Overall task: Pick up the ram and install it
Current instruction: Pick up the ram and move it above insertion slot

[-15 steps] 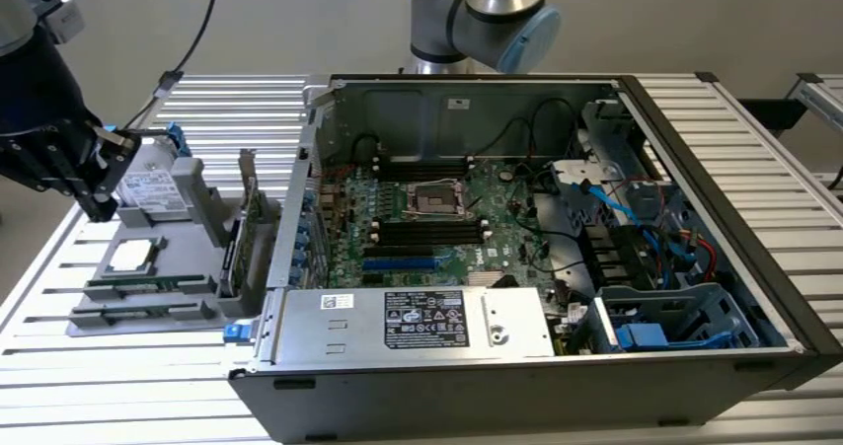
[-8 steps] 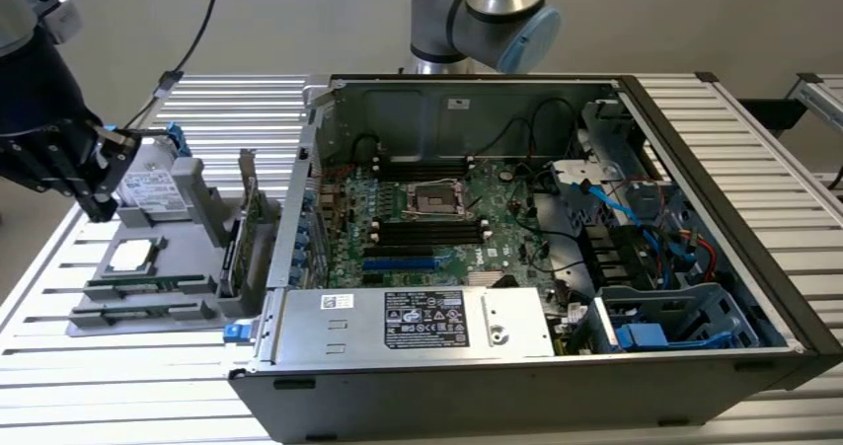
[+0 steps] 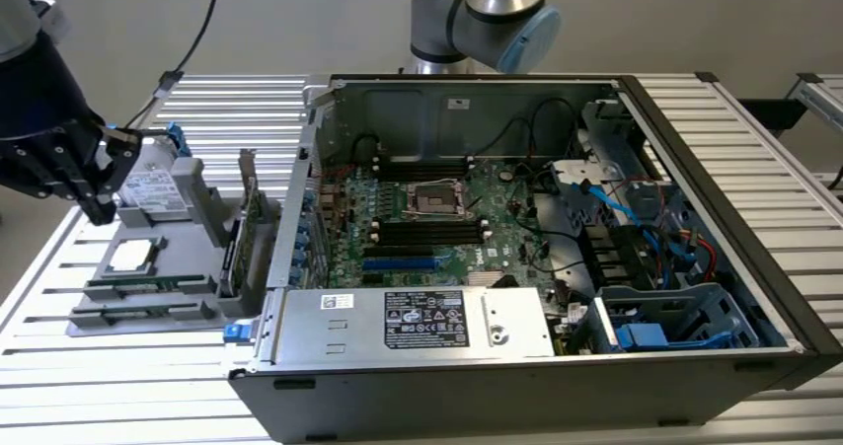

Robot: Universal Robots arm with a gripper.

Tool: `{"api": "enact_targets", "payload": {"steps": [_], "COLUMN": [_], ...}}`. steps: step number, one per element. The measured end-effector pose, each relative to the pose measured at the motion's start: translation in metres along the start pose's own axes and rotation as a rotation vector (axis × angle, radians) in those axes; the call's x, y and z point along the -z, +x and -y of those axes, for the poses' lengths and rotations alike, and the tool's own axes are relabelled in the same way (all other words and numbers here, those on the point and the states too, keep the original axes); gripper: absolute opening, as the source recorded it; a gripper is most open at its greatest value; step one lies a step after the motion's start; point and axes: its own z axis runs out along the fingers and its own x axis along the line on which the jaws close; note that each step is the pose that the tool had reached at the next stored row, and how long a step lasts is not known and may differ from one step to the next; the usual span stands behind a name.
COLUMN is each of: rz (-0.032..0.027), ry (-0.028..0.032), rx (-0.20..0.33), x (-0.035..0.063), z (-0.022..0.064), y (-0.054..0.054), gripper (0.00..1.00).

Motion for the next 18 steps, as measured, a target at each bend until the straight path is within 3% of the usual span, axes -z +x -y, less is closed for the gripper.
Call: {"api": "enact_targets", "payload": {"steps": [18], "rz": [-0.0164], "ry": [0.0163], "rx": [0.328], "x": [-0.0095], "z": [0.0004], "y": [-0.0004], "gripper": [0.1]}}
